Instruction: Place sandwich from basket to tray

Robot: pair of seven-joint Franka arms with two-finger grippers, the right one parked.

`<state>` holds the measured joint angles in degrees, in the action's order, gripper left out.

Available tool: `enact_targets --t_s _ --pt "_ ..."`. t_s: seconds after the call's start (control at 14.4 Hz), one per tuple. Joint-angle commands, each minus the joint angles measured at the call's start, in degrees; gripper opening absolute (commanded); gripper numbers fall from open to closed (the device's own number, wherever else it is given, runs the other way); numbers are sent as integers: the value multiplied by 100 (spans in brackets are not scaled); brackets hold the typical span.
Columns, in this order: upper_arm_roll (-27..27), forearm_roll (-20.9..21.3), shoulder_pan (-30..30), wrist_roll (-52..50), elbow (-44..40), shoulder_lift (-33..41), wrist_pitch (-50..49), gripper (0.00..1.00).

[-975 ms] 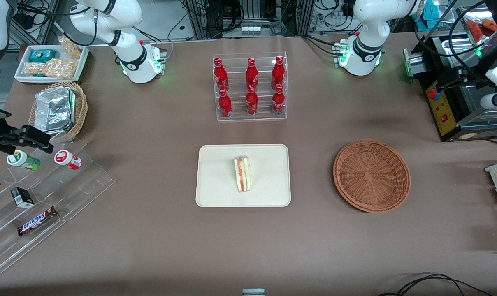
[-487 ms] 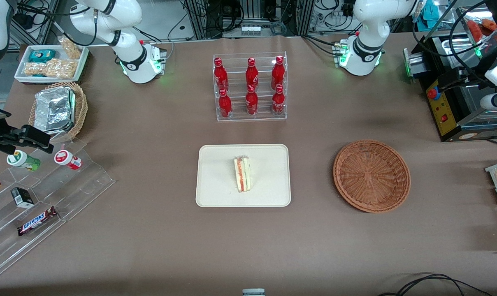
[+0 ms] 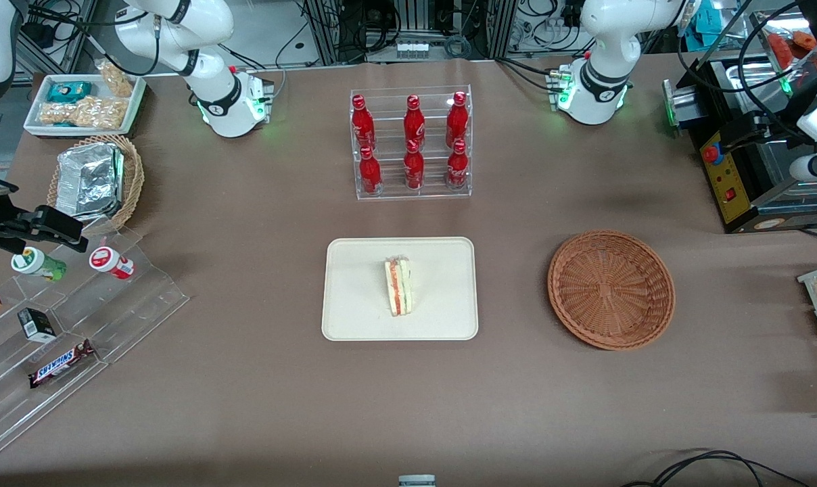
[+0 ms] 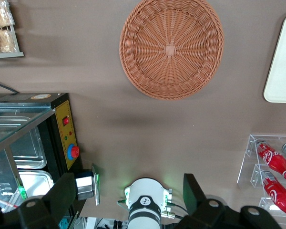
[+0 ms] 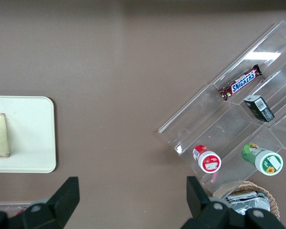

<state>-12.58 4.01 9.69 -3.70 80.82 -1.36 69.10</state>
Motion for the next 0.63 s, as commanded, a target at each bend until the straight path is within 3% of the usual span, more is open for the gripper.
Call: enact_targets --t_s 0.0,0.56 --pt "-16 91 7 9 127 100 182 100" --pt "-8 3 24 18 39 57 200 100"
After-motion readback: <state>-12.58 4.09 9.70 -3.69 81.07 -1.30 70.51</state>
